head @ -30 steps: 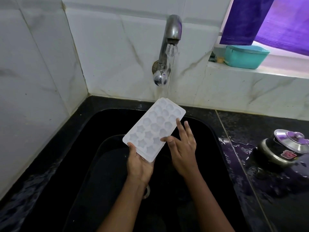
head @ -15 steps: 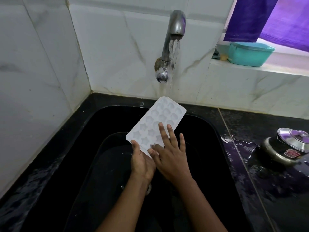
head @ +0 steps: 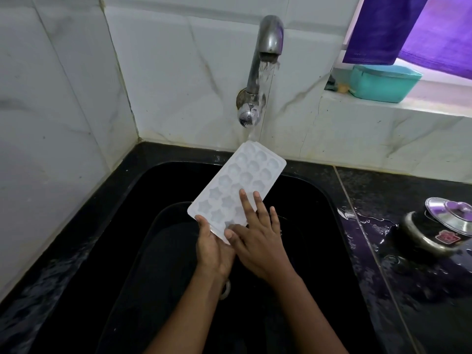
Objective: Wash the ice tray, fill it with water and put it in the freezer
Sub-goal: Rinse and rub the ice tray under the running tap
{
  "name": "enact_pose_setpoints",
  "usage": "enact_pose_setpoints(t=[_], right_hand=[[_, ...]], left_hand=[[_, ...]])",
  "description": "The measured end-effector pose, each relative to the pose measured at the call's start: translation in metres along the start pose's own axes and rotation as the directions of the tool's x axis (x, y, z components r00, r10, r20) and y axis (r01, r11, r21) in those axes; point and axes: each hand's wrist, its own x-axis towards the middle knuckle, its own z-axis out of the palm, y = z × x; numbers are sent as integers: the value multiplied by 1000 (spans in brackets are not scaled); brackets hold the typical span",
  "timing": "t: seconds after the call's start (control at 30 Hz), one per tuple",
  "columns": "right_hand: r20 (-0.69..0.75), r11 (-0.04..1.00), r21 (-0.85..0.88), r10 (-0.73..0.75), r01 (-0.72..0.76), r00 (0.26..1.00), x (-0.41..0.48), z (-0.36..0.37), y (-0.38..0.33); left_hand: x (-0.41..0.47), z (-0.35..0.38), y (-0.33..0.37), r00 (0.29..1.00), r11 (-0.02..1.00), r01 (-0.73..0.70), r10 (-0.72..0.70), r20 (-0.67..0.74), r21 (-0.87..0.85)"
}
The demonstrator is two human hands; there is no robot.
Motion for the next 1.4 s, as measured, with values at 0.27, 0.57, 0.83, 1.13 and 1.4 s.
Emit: enact_pose_setpoints(t=[0.27, 0.57, 0.83, 1.13, 1.4], right_hand=[[-157, 994, -105, -23, 7, 987, -3, 15, -10], [-236, 976, -195, 45, -92, 971, -5, 17, -12], [-82, 995, 17, 100, -99, 992, -2, 3, -5], [-32, 999, -3, 37, -37, 999, -2, 3, -8], [-228, 991, -115, 41, -68, 973, -5, 10, -3]], left_hand=[[5, -6, -4, 1000, 999, -7, 8, -4, 31], [-3, 3, -6, 999, 998, 54, -55, 3, 43], [3, -1, -7, 999, 1000, 19, -19, -30, 14], [3, -3, -6, 1000, 999, 4, -4, 0, 37], [-2, 10, -2, 1000, 1000, 24, -24, -1, 9]])
